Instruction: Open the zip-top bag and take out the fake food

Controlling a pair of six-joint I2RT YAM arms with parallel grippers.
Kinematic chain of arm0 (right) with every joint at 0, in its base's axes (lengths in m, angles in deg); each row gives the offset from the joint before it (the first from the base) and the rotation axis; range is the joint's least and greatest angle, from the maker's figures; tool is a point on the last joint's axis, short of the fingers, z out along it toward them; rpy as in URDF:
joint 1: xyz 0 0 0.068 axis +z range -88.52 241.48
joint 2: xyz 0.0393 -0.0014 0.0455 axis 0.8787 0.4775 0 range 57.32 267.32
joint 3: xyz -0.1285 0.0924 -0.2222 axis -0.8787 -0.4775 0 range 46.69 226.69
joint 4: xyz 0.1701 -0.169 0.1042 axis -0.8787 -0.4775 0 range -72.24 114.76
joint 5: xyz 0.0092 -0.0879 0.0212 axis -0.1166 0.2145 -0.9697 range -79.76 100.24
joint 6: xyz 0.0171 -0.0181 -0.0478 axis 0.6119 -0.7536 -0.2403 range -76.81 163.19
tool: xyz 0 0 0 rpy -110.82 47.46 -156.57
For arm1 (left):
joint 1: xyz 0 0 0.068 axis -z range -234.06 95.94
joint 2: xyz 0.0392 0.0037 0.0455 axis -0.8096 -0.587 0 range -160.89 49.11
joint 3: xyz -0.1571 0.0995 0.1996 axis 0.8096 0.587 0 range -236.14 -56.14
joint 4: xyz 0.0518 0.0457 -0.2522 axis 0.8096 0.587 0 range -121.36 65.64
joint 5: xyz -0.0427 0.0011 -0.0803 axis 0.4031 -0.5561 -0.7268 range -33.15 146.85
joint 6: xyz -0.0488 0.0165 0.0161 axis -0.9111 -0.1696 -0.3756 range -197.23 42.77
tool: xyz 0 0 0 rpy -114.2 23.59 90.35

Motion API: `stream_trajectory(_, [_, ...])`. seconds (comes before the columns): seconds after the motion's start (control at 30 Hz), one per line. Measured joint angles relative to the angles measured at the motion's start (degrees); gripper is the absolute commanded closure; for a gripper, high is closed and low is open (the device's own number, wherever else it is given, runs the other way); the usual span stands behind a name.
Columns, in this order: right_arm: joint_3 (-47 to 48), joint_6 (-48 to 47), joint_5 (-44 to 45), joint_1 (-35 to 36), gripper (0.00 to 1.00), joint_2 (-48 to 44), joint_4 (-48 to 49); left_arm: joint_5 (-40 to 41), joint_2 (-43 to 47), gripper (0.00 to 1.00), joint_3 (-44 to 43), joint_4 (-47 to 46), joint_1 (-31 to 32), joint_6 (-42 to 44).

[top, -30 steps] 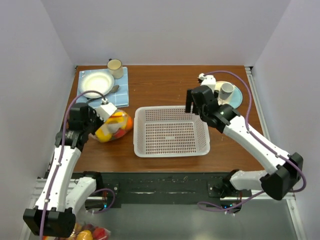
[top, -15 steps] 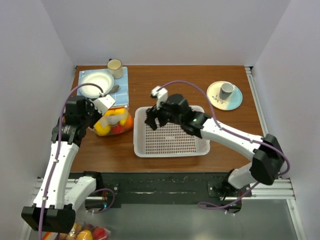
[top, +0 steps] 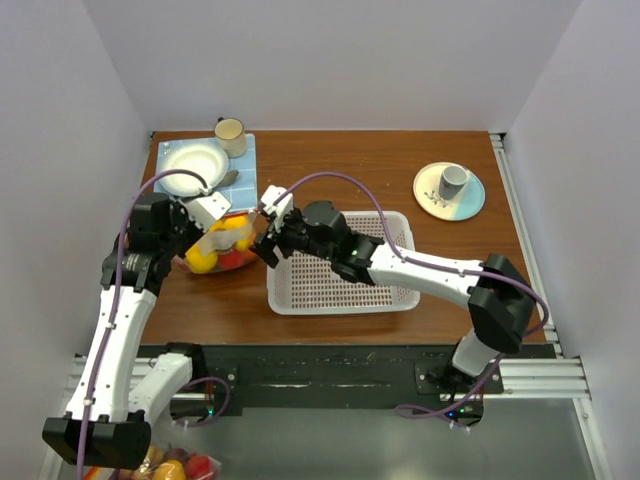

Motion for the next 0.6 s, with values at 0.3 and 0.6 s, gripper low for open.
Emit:
stream_trajectory(0.3, [1.3, -0.2, -0.7, 0.0, 0.29, 8.3, 5.9, 0.3, 1.4, 1.00, 0.0, 1.9, 0.0, 1.0])
stream_trajectory(0.6, [1.3, 0.2, -1.9, 0.0, 0.36, 8.2, 9.5, 0.3, 1.3, 1.00, 1.0, 1.7, 0.0, 1.0])
